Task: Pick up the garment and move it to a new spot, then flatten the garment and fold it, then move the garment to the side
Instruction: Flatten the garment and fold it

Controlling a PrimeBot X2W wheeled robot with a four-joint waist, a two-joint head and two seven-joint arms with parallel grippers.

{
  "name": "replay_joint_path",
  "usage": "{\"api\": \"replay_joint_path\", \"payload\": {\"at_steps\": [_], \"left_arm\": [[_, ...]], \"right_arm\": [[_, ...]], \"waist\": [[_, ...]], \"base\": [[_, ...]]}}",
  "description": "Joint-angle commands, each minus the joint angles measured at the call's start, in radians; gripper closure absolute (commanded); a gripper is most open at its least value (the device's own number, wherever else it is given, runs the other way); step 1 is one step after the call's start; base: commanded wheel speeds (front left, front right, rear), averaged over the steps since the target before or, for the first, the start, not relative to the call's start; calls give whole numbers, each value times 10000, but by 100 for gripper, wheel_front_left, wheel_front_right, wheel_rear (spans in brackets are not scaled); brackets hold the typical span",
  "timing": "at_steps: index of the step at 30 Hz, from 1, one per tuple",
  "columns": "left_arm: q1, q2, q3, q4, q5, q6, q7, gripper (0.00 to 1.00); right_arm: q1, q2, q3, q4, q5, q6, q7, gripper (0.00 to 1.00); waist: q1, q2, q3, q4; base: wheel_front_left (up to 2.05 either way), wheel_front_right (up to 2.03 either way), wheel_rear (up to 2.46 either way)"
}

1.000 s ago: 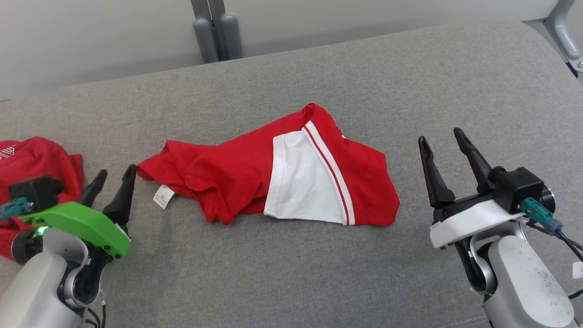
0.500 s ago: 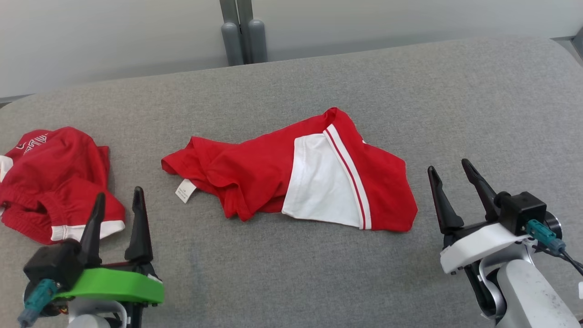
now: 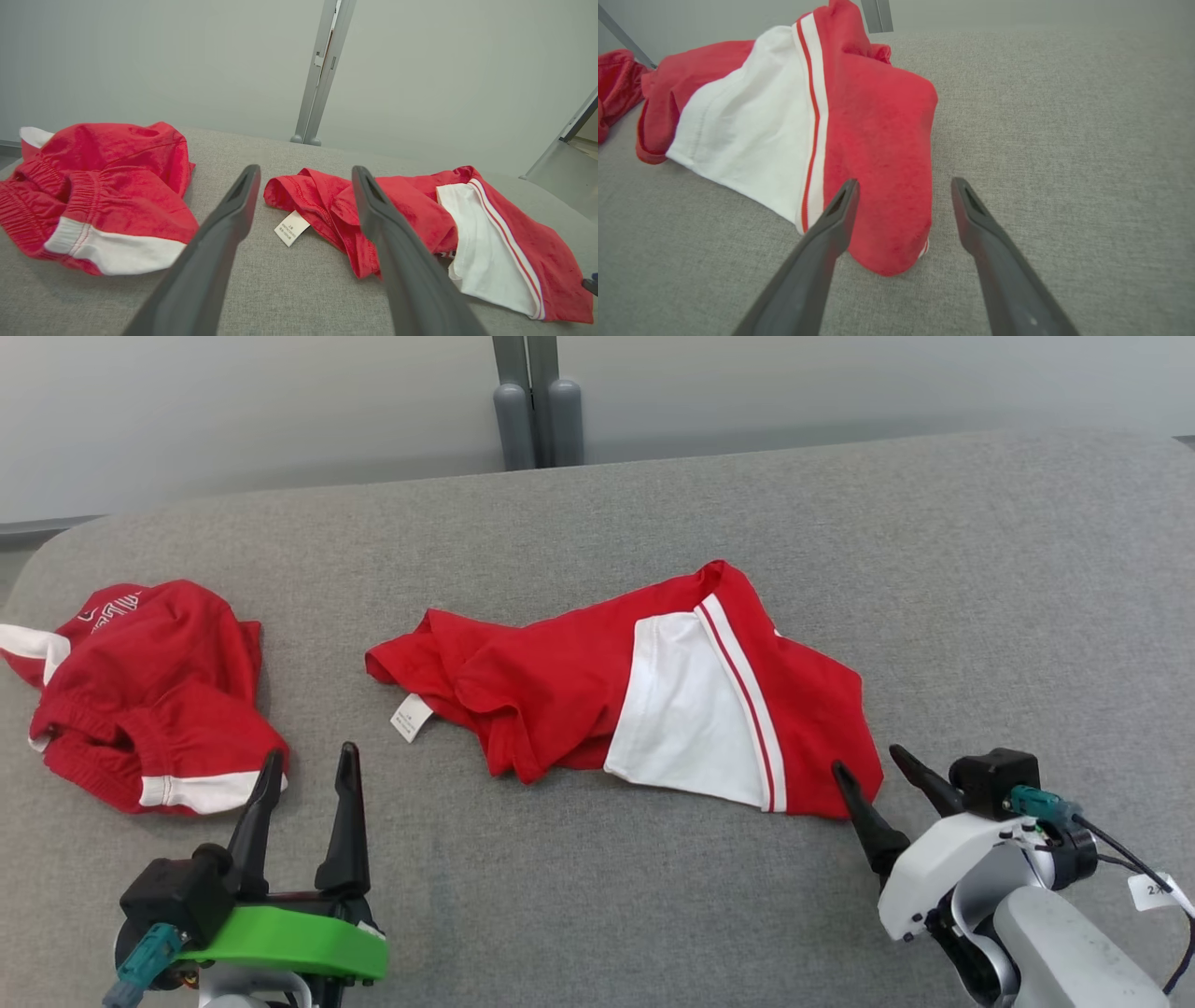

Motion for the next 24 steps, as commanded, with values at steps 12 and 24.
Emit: {"api": "replay_joint_path", "payload": {"at_steps": [12,24], "left_arm": [[-226,-405,135,600,282,-422,-29,0],[-1053,-730,-365,1146,516,-803,23,0]], "right_arm": [[-1306,-1359,483,-156,1298,1,257,100],[-3938,-3171,853,1007,2437,1,888,78]], "waist": [[0,0,270,741],[0,0,1409,1546]], "base": [[0,0,0],[0,0,0]]}}
